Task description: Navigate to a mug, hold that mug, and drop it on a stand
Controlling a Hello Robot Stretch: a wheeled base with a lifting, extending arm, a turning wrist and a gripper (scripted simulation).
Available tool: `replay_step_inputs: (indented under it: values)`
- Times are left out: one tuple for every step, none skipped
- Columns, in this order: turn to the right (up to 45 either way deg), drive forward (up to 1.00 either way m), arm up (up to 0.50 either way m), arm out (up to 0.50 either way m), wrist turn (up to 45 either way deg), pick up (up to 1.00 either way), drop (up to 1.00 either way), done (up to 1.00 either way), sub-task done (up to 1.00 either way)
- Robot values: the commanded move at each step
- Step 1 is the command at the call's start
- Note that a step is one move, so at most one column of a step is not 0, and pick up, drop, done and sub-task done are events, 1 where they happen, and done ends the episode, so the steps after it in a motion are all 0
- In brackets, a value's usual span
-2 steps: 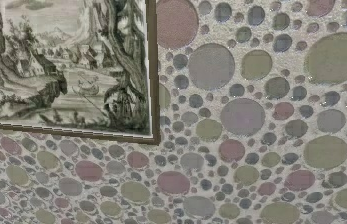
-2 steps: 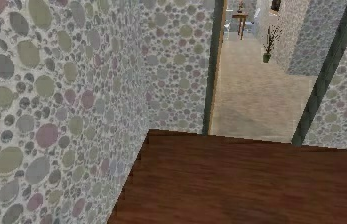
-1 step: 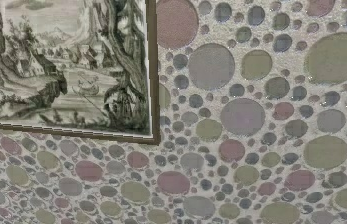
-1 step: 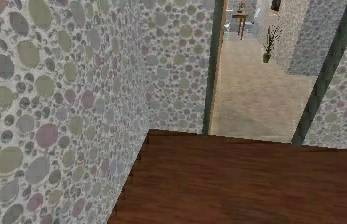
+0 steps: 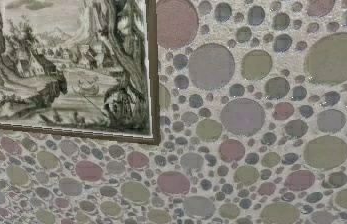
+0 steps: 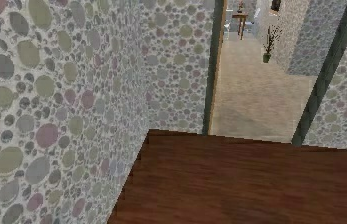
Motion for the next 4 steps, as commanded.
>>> replay_step_inputs:
  values:
    - [-39.0, 0.00, 0.00, 0.00, 0.0, 0.00, 0.00, 0.00, 0.00]
    - [-45.0, 0.00, 0.00, 0.00, 0.0, 0.00, 0.00, 0.00, 0.00]
    - [-45.0, 0.00, 0.00, 0.00, 0.0, 0.00, 0.00, 0.00, 0.00]
    - [-45.0, 0.00, 0.00, 0.00, 0.0, 0.00, 0.00, 0.00, 0.00]
